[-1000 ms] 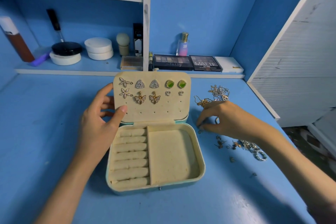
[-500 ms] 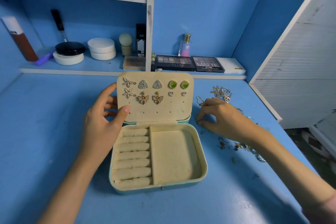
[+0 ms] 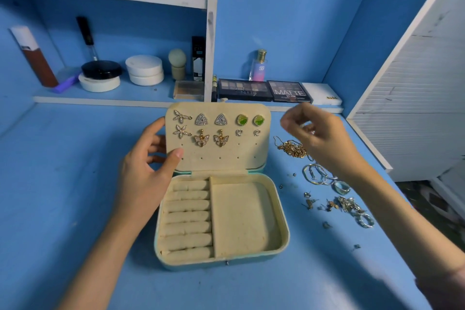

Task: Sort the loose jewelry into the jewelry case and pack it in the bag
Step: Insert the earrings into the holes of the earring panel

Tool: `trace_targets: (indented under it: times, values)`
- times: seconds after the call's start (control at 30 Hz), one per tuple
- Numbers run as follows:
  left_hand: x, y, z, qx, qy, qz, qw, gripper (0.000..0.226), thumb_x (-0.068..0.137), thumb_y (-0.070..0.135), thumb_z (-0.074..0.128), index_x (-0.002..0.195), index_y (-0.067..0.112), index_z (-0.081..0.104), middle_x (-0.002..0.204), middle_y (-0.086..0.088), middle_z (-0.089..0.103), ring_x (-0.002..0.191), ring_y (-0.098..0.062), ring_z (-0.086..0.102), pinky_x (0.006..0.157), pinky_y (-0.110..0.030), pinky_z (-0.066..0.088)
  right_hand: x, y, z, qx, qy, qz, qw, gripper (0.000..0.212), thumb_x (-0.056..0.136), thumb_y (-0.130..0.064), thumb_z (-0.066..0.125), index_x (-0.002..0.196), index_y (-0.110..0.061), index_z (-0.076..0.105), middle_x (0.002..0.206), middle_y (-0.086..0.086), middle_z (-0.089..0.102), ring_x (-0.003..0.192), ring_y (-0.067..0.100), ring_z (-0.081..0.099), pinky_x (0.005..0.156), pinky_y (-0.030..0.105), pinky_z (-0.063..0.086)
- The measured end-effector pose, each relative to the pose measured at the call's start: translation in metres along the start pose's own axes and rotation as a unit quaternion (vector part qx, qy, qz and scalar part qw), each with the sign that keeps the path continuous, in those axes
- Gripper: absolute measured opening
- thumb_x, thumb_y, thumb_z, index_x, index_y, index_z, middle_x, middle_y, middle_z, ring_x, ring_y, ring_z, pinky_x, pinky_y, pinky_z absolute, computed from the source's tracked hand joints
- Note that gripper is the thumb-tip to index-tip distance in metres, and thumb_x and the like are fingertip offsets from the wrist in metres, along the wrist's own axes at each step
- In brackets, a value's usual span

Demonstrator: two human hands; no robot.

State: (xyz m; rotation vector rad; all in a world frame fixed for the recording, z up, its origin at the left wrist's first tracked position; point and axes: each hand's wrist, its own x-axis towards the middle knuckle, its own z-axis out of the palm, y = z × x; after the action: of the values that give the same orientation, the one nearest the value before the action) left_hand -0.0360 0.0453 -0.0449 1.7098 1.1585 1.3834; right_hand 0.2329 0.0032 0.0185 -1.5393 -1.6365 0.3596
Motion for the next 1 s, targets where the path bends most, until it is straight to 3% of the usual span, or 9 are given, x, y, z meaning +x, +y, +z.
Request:
trace_targets:
  times: [0.17, 0.4, 0.53, 0.63, 0.7, 0.77, 0.87, 0.93, 1.0]
  values:
    - [-0.001, 0.002, 0.0, -0.005, 0.003, -0.002, 1.0, 0.051, 0.085, 0.007, 0.068, 0.121, 0.039, 0.052, 0.086, 0.033, 0.061, 0.08, 0.001, 0.06, 0.073, -0.012, 0.049, 0.015, -0.03, 0.006, 0.073, 0.006, -0.045, 0.996, 0.006, 0.096, -0.013, 0.051, 0.091, -0.011, 0.054, 0.096, -0.002, 0.065, 0.094, 0.016, 0.059, 0.082, 0.033, 0.046]
    - [-0.003, 0.012, -0.002, 0.009, 0.013, -0.022, 1.0, 0.046, 0.077, 0.029, 0.063, 0.12, 0.044, 0.055, 0.091, 0.023, 0.063, 0.085, -0.006, 0.061, 0.079, -0.024, 0.052, 0.019, -0.046, 0.013, 0.036, -0.054, -0.06, 0.996, 0.006, 0.096, -0.01, 0.049, 0.094, -0.007, 0.053, 0.098, -0.001, 0.071, 0.086, 0.008, 0.062, 0.077, 0.02, 0.046]
    - [-0.014, 0.037, -0.001, 0.052, 0.14, 0.042, 0.988, 0.039, 0.083, 0.019, 0.057, 0.119, 0.031, 0.057, 0.107, 0.021, 0.057, 0.105, -0.016, 0.056, 0.088, -0.026, 0.046, 0.014, -0.049, 0.01, 0.031, -0.053, -0.049, 0.997, 0.005, 0.097, -0.014, 0.049, 0.094, -0.012, 0.052, 0.102, -0.007, 0.071, 0.091, 0.002, 0.062, 0.075, 0.017, 0.044]
    - [-0.036, 0.08, 0.021, -0.156, 0.126, -0.04, 0.979, 0.023, 0.079, 0.013, 0.059, 0.1, 0.022, 0.064, 0.097, 0.013, 0.069, 0.096, -0.005, 0.061, 0.081, -0.017, 0.047, 0.012, -0.05, 0.01, 0.033, -0.057, -0.044, 0.997, 0.005, 0.097, -0.013, 0.049, 0.093, -0.013, 0.051, 0.103, -0.006, 0.071, 0.093, -0.001, 0.062, 0.075, 0.014, 0.044]
    - [-0.048, 0.105, 0.039, -0.329, 0.04, -0.18, 0.926, 0.026, 0.074, 0.011, 0.062, 0.098, 0.019, 0.066, 0.095, 0.006, 0.073, 0.092, -0.004, 0.065, 0.076, -0.015, 0.048, 0.01, -0.051, 0.009, 0.031, -0.057, -0.048, 0.997, 0.006, 0.097, -0.011, 0.049, 0.092, -0.013, 0.051, 0.103, -0.005, 0.071, 0.092, -0.002, 0.062, 0.077, 0.015, 0.043]
    - [-0.052, 0.119, 0.053, -0.449, -0.035, -0.318, 0.835, 0.031, 0.077, 0.007, 0.061, 0.106, 0.016, 0.063, 0.098, 0.0, 0.075, 0.099, -0.01, 0.067, 0.081, -0.023, 0.049, 0.008, -0.053, 0.008, 0.027, -0.058, -0.058, 0.996, 0.008, 0.097, -0.01, 0.048, 0.09, -0.014, 0.05, 0.102, -0.005, 0.071, 0.088, -0.005, 0.062, 0.074, 0.012, 0.043]
    - [-0.047, 0.126, 0.061, -0.576, -0.047, -0.412, 0.704, 0.03, 0.086, 0.006, 0.049, 0.113, 0.011, 0.059, 0.107, -0.01, 0.073, 0.11, -0.021, 0.063, 0.095, -0.034, 0.045, 0.004, -0.056, 0.004, 0.025, -0.065, -0.063, 0.996, 0.007, 0.097, -0.01, 0.049, 0.091, -0.011, 0.05, 0.102, -0.004, 0.071, 0.086, -0.009, 0.061, 0.069, 0.008, 0.039]
    - [-0.044, 0.126, 0.063, -0.612, -0.022, -0.433, 0.661, 0.022, 0.092, 0.007, 0.046, 0.109, 0.008, 0.06, 0.11, -0.015, 0.071, 0.113, -0.025, 0.061, 0.1, -0.038, 0.044, 0.0, -0.057, 0.002, 0.028, -0.066, -0.062, 0.996, 0.006, 0.097, -0.011, 0.049, 0.091, -0.012, 0.051, 0.102, -0.005, 0.071, 0.094, -0.005, 0.062, 0.072, 0.013, 0.042]
    - [-0.042, 0.125, 0.065, -0.618, -0.006, -0.451, 0.644, 0.017, 0.094, 0.009, 0.046, 0.099, 0.006, 0.061, 0.115, -0.019, 0.068, 0.116, -0.027, 0.059, 0.101, -0.04, 0.043, -0.004, -0.059, -0.001, 0.033, -0.068, -0.056, 0.996, 0.005, 0.097, -0.013, 0.05, 0.091, -0.014, 0.051, 0.103, -0.009, 0.071, 0.101, 0.0, 0.062, 0.079, 0.025, 0.047]
